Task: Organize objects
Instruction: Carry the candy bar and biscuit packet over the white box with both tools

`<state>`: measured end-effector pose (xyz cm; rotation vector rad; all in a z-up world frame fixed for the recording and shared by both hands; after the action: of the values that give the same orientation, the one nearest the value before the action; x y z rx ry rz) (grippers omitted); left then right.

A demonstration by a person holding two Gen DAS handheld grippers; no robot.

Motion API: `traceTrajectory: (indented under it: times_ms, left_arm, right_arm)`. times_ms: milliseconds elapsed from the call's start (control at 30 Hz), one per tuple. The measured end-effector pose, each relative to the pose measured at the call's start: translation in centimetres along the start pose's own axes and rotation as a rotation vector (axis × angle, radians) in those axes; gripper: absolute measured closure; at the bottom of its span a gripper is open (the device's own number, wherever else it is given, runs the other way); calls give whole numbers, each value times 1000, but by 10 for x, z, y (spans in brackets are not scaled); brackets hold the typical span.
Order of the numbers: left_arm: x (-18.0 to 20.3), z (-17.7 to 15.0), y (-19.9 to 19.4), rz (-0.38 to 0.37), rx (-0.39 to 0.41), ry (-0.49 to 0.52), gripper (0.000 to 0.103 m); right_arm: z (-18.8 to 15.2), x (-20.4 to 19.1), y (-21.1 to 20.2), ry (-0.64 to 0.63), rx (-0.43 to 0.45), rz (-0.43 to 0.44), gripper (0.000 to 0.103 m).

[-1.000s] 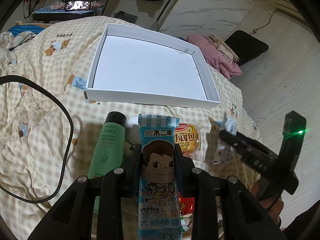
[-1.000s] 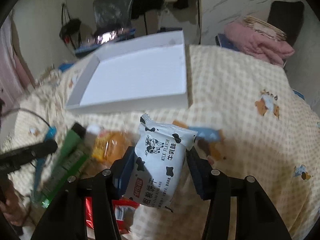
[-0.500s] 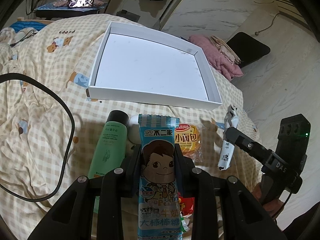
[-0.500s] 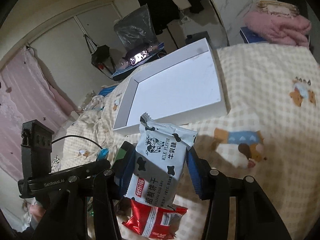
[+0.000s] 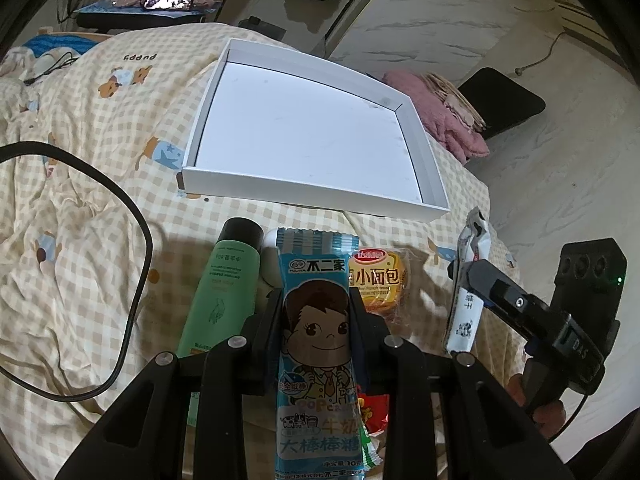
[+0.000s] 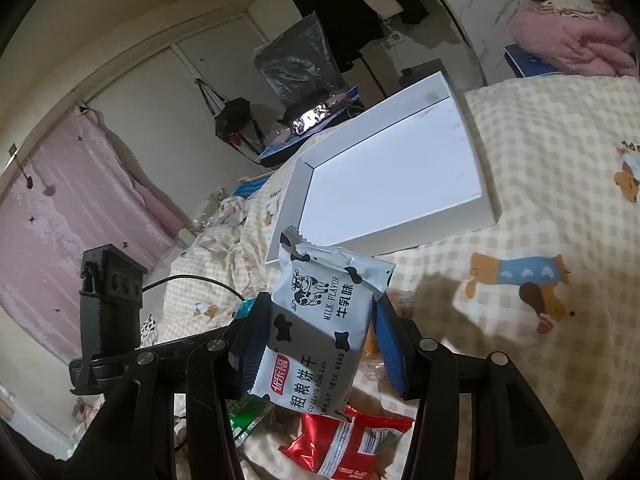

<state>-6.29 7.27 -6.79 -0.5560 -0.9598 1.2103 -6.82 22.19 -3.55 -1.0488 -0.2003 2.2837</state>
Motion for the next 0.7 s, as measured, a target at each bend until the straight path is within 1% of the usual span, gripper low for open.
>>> traceTrajectory:
  times_ms: [233,400,467,533,633,700]
  left_arm:
    - [-2,3,0,-7,9,-11,71]
    - [-10,15,-8,-21,30,-54,71]
    - [-14,26,-18,-19,60,-74,71]
    - [-17,36,-30,-27,92,-88,71]
    - [-22,55,-50,-13,145,-103,71]
    - [-24,66,-62,-2,175,-107,71]
  right_arm:
    - [-1,-8,9,-32,-28,15,51]
    - [0,-15,12,-43,-44,41,51]
    - [6,-20,13,-44,-45,63,51]
    - [19,-30,11,-59,-40,99,51]
    - [38,-47,8,-116,-30,105,51]
    - [53,-60,7,-177,-31,84,51]
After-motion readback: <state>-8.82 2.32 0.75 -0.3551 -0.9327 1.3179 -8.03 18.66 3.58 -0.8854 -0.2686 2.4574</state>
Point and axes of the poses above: each gripper's, at about its wrist camera, not at the fingertips, and y roughly the way its jaws point, x to its right, z to its top, the point moved 8 cm from there along y, roughly the way its jaws point, and after that the axes turned 15 degrees about z, right-handed, at the moved point
